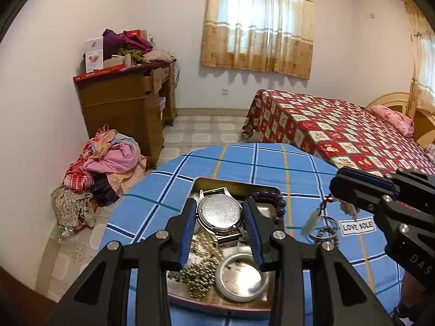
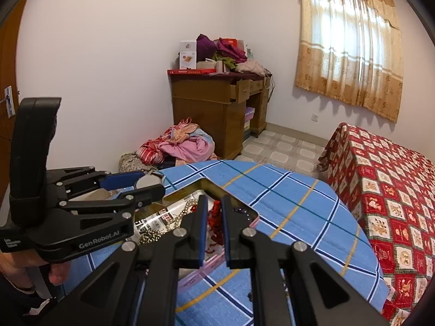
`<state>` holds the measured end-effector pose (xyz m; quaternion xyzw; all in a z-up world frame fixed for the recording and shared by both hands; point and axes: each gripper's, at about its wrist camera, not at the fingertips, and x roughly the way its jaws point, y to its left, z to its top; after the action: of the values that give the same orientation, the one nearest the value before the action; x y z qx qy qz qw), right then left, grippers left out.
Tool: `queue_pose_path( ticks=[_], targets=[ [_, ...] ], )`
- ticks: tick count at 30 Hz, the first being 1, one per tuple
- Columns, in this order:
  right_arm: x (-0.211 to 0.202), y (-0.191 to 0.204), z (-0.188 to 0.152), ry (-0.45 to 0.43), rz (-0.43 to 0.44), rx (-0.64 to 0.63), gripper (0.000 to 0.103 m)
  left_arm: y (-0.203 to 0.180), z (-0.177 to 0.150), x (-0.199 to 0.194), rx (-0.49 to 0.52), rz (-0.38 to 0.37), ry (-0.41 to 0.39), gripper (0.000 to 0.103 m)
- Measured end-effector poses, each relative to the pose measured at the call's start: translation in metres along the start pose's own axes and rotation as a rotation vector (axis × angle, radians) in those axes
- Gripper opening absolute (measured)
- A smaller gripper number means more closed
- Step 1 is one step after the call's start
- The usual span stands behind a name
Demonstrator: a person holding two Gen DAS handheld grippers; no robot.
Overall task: Organize jewelry
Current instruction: 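Lower the silver watch into the pink tin while the right tool drops the jade pendant there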
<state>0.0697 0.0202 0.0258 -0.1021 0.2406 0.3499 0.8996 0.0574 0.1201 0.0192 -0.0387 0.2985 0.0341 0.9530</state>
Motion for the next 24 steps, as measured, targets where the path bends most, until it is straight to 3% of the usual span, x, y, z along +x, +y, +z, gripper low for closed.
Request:
queue_pose_path(
  ticks=[13, 24],
  targets=[
    [0.034, 0.012, -0.002, 0.055, 0.017, -0.025, 0.012, 0.018, -0.002, 0.036, -0.018, 0.027, 0.042, 0.036],
    [0.052, 0.012, -0.011, 0.099, 0.021, -0.012, 0.012, 0.014, -0.011, 0.049, -0.002, 0.001, 0.068, 0.036]
  ],
)
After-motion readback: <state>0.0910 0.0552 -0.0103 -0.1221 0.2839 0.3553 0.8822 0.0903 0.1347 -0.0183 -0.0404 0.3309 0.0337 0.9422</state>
